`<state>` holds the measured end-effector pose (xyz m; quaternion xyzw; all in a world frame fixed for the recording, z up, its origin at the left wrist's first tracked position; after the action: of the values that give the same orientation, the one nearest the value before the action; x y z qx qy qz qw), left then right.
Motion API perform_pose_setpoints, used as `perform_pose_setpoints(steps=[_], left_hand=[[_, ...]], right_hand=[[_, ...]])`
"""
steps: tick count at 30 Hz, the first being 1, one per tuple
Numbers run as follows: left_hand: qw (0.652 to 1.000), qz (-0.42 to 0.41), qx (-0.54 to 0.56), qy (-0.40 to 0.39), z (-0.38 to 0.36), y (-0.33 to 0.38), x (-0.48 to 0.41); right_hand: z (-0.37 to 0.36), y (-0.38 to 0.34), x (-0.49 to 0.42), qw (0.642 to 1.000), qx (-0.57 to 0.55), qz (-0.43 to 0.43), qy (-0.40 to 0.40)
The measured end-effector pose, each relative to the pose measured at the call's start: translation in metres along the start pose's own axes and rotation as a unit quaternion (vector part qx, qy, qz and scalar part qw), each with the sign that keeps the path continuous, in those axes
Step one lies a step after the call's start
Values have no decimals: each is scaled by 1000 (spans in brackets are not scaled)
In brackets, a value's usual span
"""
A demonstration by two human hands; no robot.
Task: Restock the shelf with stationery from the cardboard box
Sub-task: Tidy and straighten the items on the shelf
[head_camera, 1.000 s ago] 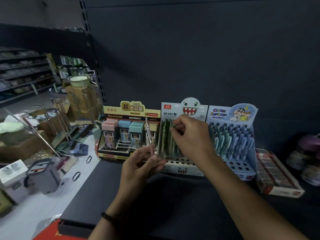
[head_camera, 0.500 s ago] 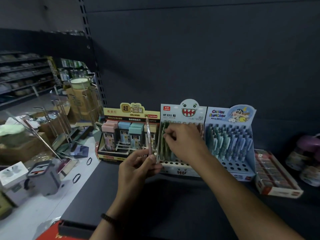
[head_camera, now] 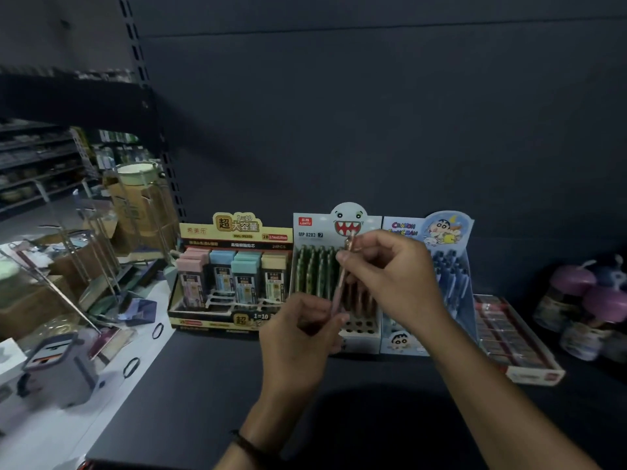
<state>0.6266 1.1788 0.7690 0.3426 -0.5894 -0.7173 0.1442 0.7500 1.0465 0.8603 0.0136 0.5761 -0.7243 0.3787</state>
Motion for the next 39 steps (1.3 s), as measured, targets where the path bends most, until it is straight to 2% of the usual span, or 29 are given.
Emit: perform_pose_setpoints(steps=[4,7,10,12,14,21,29,34,39], left_hand=[[996,-23,-84,-9,-11,0,-6],[981,-72,-174,-49,-18,0,-1],[925,-111,-338,-134,-36,-17,12],[877,-145,-433,-152,-45,-25,20],[852,-168,-471,-154,-48,-25,22],[842,-163,-491,-151,-48,-25,22],[847,-163,-485,-141,-45,-27,20],[865,-156,-453,-148,-39,-30,17],[888,-153,-408,-144,-39,-22,15]], right_hand=[[11,5,0,999,31,0,18],[19,6,1,995,86,4,43],[23,5,1,986,156,16,50],[21,4,1,979,194,25,52],[12,5,1,974,219,26,45],[-14,20,-2,962,271,9,10],[-33,34,-3,944,328,-15,-43],[-31,25,3,944,321,-32,-66],[3,17,37,948,314,-35,-41]])
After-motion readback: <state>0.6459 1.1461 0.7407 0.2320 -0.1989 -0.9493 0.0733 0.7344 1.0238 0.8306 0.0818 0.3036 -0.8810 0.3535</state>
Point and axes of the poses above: each hand's wrist, its own x-axis away from the middle knuckle, its own z-axis out of the back of the hand, y = z × x, the point moved 8 cm from there along -x, towards the middle knuckle, and after that the axes turned 8 degrees about -y, right-handed, at the moved point
